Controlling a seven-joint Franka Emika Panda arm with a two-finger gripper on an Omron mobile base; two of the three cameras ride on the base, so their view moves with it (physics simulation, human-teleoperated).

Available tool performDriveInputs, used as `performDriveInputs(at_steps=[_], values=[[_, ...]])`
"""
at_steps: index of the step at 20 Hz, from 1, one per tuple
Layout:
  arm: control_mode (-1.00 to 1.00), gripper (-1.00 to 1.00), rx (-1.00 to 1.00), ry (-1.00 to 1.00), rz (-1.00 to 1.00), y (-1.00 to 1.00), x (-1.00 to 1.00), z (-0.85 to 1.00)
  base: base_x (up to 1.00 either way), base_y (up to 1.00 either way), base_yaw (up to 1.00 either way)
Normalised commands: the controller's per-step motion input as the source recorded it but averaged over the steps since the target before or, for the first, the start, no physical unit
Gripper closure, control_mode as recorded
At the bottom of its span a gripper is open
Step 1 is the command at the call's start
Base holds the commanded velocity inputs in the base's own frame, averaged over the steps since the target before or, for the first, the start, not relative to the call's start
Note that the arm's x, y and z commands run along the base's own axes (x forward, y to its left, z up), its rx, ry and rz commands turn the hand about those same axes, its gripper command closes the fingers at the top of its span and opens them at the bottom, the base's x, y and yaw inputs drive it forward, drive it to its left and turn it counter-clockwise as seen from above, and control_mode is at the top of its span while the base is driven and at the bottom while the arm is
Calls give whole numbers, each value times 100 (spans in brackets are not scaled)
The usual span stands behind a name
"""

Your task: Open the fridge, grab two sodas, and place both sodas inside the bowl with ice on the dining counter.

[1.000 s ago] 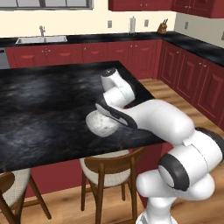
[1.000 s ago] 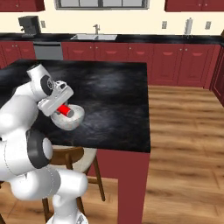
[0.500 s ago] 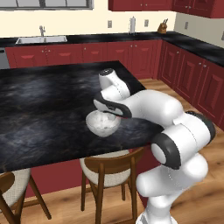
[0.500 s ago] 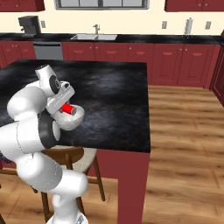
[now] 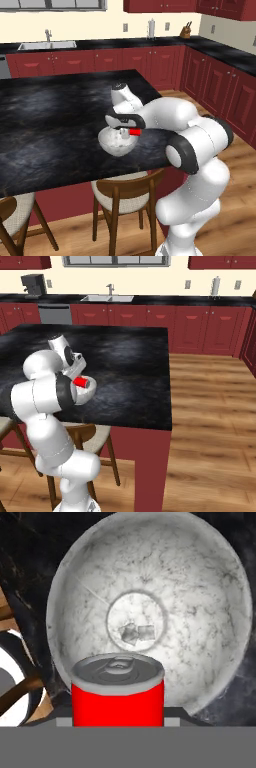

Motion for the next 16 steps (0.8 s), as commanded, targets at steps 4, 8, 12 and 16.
performDriveInputs(at_steps=[4, 8, 12, 16], values=[[-100, 100, 0, 4, 10, 15, 27, -33, 0, 0, 0], [-100, 100, 0, 5, 9, 14, 19, -28, 0, 0, 0], [-100, 100, 0, 5, 8, 15, 16, -26, 0, 0, 0], [-100, 100, 0, 3, 7, 11, 12, -23, 0, 0, 0]])
